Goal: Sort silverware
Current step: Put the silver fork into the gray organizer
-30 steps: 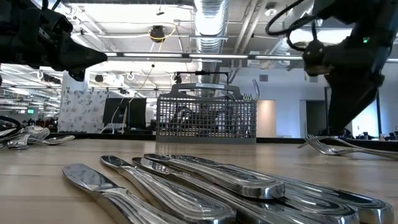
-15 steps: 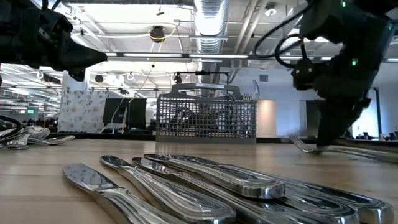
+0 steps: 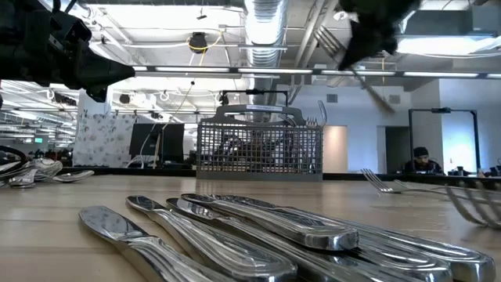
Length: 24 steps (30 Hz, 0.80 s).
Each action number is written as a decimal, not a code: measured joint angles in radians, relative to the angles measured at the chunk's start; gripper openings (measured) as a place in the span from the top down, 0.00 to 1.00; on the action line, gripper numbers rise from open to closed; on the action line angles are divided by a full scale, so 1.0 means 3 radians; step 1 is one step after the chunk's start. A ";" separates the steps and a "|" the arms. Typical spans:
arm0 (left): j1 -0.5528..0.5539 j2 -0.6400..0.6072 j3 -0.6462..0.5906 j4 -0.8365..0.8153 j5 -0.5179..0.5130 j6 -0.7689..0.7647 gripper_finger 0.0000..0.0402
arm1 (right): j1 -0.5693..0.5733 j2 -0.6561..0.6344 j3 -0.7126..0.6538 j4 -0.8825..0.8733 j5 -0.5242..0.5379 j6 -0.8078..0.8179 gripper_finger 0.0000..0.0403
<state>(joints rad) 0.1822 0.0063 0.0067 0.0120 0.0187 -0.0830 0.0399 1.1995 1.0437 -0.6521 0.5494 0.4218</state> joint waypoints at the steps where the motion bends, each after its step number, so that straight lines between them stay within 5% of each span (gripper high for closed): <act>1: -0.0001 0.0000 0.0000 0.0000 -0.0001 0.0000 1.00 | -0.0124 -0.0015 0.0002 0.0241 0.0080 -0.0220 1.00; 7: -0.0001 0.0000 0.0000 0.0000 -0.0001 0.0000 1.00 | -0.0914 0.0052 0.0001 0.1968 0.0025 -0.1398 1.00; 11: -0.0001 0.0001 0.0000 0.0000 0.0000 0.0000 1.00 | -0.1408 0.0163 0.0003 0.2798 -0.0289 -0.1597 1.00; 18: -0.0001 0.0001 0.0000 0.0000 -0.0001 0.0000 1.00 | -0.2064 0.0550 0.0002 0.2747 -0.0974 -0.0883 1.00; 24: -0.0001 0.0000 0.0000 0.0000 0.0000 0.0000 1.00 | -0.2175 0.0878 -0.0002 0.2501 -0.1008 -0.0457 0.99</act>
<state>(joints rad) 0.1819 0.0064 0.0067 0.0120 0.0186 -0.0830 -0.6125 1.4631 1.0431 0.0983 0.2470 0.2846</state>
